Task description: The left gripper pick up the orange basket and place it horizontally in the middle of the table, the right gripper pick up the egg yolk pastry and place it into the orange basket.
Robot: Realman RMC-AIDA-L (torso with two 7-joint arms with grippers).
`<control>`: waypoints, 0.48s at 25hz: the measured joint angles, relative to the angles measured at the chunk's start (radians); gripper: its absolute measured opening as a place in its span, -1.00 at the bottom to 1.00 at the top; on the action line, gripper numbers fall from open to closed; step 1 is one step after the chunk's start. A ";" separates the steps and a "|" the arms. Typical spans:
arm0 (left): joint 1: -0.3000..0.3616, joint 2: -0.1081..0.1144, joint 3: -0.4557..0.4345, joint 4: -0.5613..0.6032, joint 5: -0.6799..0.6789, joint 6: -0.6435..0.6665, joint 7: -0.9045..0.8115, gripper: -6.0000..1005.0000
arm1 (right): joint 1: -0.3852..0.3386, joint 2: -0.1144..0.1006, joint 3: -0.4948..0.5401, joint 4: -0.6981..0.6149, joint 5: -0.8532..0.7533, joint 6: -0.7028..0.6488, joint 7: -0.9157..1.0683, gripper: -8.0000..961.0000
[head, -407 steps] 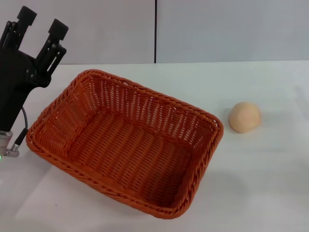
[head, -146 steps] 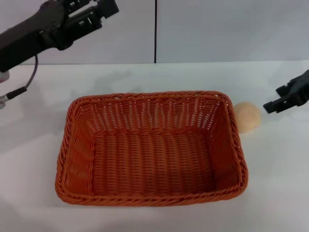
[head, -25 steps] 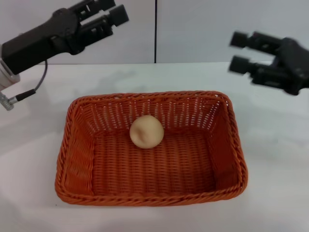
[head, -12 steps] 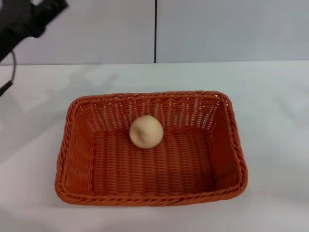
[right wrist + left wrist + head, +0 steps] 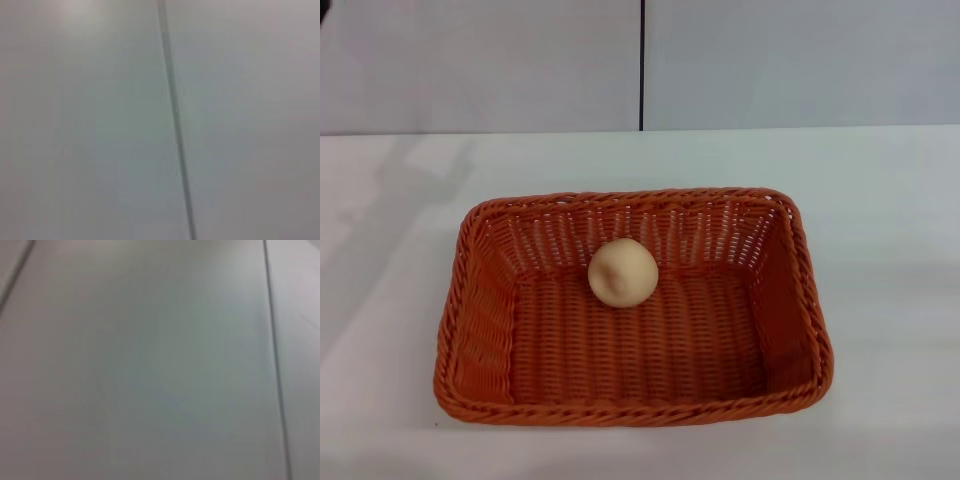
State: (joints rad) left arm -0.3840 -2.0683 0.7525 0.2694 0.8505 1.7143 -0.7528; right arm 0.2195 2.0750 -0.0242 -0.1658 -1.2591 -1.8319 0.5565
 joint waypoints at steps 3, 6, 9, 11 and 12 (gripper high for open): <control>0.016 -0.001 -0.002 -0.074 -0.068 0.034 0.128 0.42 | -0.003 0.001 0.046 0.015 0.000 0.013 -0.001 0.55; 0.021 -0.001 -0.008 -0.112 -0.092 0.040 0.193 0.42 | -0.004 0.001 0.061 0.030 0.000 0.018 -0.003 0.55; 0.020 -0.001 -0.011 -0.143 -0.110 0.035 0.261 0.42 | -0.004 0.002 0.061 0.049 0.000 0.013 -0.006 0.55; 0.018 -0.001 -0.018 -0.150 -0.116 0.029 0.280 0.42 | -0.004 0.003 0.070 0.082 0.000 0.015 -0.014 0.55; 0.015 -0.001 -0.028 -0.153 -0.122 0.025 0.290 0.42 | -0.003 0.003 0.079 0.111 0.000 0.016 -0.020 0.55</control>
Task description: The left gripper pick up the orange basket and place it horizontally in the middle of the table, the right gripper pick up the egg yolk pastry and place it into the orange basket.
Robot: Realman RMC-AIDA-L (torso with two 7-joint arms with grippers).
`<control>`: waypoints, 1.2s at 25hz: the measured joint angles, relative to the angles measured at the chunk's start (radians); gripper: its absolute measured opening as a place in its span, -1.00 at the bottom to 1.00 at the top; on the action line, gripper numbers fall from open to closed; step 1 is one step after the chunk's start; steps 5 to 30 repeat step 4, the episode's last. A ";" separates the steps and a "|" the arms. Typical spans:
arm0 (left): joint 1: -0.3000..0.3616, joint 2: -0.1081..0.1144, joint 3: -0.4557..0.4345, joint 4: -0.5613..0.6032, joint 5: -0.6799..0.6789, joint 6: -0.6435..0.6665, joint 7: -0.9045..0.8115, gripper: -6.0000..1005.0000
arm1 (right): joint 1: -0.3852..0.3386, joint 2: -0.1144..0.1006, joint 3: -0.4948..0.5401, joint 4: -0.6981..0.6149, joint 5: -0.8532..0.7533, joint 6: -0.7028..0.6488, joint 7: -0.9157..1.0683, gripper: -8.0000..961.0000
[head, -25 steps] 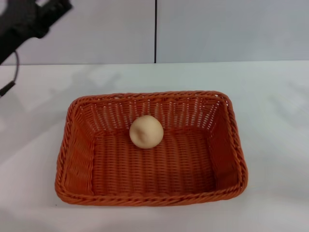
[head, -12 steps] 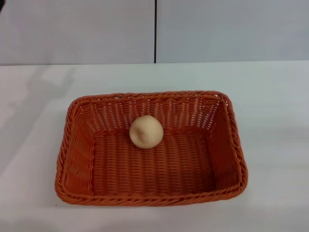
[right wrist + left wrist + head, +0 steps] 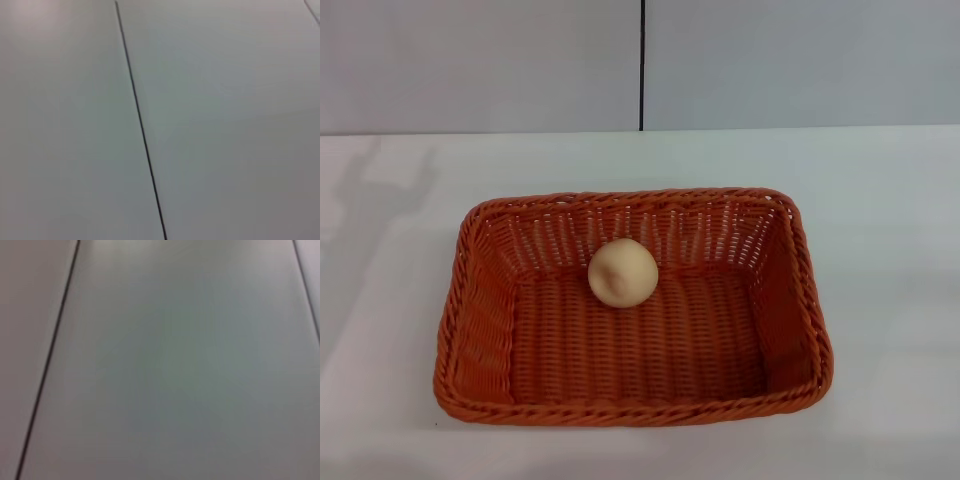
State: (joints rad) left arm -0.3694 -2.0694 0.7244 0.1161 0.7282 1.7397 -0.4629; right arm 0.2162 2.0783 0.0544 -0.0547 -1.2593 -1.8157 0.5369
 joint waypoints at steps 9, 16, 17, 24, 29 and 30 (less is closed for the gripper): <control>0.001 0.003 -0.002 0.008 -0.002 0.003 -0.003 0.42 | 0.001 0.001 0.002 0.019 0.000 -0.008 -0.001 0.55; 0.001 0.003 -0.002 0.008 -0.002 0.003 -0.003 0.42 | 0.001 0.001 0.002 0.019 0.000 -0.008 -0.001 0.55; 0.001 0.003 -0.002 0.008 -0.002 0.003 -0.003 0.42 | 0.001 0.001 0.002 0.019 0.000 -0.008 -0.001 0.55; 0.001 0.003 -0.002 0.008 -0.002 0.003 -0.003 0.42 | 0.001 0.001 0.002 0.019 0.000 -0.008 -0.001 0.55; 0.001 0.003 -0.002 0.008 -0.002 0.003 -0.003 0.42 | 0.001 0.001 0.002 0.019 0.000 -0.008 -0.001 0.55; 0.001 0.003 -0.002 0.008 -0.002 0.003 -0.003 0.42 | 0.001 0.001 0.002 0.019 0.000 -0.008 -0.001 0.55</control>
